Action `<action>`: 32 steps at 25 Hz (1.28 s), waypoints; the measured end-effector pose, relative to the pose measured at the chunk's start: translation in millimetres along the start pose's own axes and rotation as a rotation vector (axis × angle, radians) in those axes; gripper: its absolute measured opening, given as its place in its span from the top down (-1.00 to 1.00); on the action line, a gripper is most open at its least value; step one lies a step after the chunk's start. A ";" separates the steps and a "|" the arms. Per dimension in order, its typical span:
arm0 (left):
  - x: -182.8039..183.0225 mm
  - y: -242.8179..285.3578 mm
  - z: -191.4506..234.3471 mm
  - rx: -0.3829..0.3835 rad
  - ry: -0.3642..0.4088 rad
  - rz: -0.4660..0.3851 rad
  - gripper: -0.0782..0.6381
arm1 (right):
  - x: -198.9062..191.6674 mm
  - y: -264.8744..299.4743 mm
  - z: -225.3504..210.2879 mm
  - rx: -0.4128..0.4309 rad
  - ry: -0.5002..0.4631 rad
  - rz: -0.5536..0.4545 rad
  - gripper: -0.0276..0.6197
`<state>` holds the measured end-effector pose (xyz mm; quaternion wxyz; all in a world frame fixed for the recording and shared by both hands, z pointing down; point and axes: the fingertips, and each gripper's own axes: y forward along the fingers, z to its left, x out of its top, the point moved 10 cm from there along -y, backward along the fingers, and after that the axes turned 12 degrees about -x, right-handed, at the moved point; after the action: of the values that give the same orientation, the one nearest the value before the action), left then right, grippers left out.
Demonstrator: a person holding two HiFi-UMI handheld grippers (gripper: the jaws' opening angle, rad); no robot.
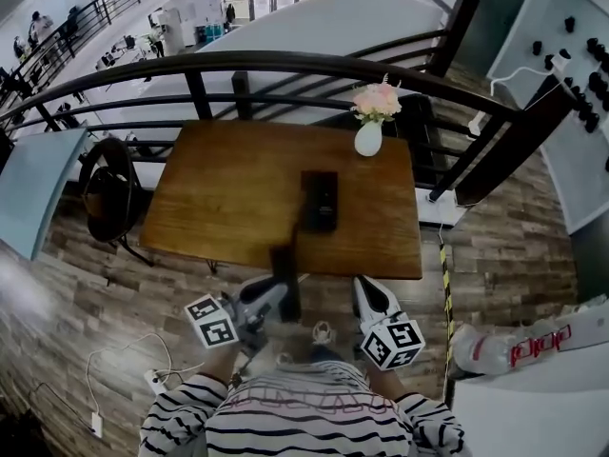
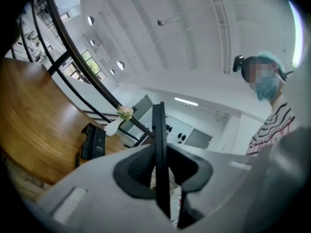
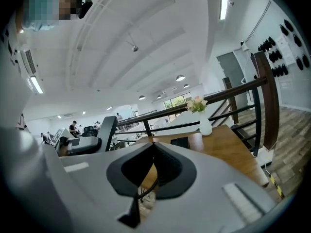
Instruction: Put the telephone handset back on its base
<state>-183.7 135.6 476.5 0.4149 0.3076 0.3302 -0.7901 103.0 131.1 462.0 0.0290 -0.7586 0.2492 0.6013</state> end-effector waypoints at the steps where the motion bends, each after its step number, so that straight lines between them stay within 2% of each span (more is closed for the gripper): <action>1: 3.2 7.1 4.0 0.001 0.004 -0.001 0.58 | 5.5 6.5 -5.9 0.007 -0.002 -0.001 0.91; 10: 25.8 64.5 46.9 0.042 0.050 -0.031 0.58 | 41.2 70.4 -55.5 0.108 -0.039 0.008 0.91; 19: 24.2 115.8 85.1 0.118 0.051 -0.045 0.58 | 53.0 108.6 -112.6 0.189 -0.034 0.057 0.91; 27: 33.2 136.4 124.2 0.122 0.026 -0.005 0.58 | 58.5 139.0 -126.3 0.210 -0.020 0.084 0.91; 32: 42.0 132.3 167.0 0.100 -0.029 0.018 0.58 | 56.2 157.9 -118.8 0.176 -0.019 0.100 0.91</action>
<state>-125.1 -71.1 508.4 0.4110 0.3191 0.2815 -0.8062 153.1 -67.1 483.0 0.0677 -0.7339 0.3383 0.5852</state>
